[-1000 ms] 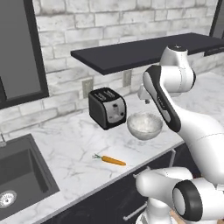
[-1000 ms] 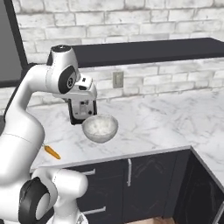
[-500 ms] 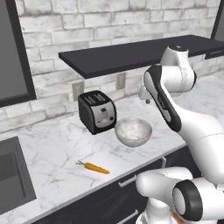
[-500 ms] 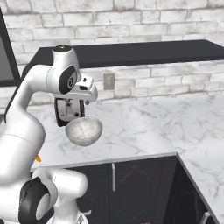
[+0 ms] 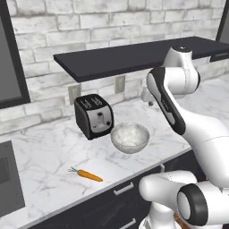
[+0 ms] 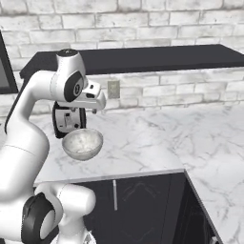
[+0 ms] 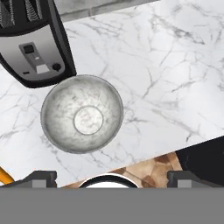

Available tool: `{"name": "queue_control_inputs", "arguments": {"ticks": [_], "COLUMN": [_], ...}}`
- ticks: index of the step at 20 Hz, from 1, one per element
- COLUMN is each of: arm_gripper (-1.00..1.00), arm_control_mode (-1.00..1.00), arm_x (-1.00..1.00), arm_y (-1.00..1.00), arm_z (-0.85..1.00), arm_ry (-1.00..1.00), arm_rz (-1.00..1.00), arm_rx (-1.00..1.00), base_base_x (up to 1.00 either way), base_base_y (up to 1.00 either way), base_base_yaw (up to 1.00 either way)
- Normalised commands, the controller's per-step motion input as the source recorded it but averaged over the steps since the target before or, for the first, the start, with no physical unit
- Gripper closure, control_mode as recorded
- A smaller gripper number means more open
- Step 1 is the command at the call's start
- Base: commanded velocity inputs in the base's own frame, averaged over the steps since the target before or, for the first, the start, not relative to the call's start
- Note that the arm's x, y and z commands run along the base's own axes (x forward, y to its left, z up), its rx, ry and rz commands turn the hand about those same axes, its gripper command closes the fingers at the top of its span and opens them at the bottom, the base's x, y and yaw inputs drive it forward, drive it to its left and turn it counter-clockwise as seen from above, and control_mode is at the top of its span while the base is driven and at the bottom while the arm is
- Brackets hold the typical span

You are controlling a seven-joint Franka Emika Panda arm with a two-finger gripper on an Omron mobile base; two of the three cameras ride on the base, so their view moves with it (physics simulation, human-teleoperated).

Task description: Place the two vegetables and bowl onto the tray for setting up a vegetable dip station.

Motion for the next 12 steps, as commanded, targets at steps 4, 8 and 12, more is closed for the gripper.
{"name": "queue_control_inputs", "arguments": {"ticks": [4, 8, 12], "arm_gripper": [-1.00, -1.00, -1.00], "arm_control_mode": [1.00, 1.00, 1.00], "arm_x": [0.00, 0.00, 0.00], "arm_y": [0.00, 0.00, 0.00], "arm_z": [0.00, 0.00, 0.00], "arm_ry": [0.00, 0.00, 0.00], "arm_rz": [0.00, 0.00, 0.00], "arm_rx": [0.00, 0.00, 0.00], "base_base_x": [0.29, 0.32, 0.34], "base_base_y": [0.08, 0.14, 0.02], "base_base_yaw": [0.00, 0.02, 0.11]}}
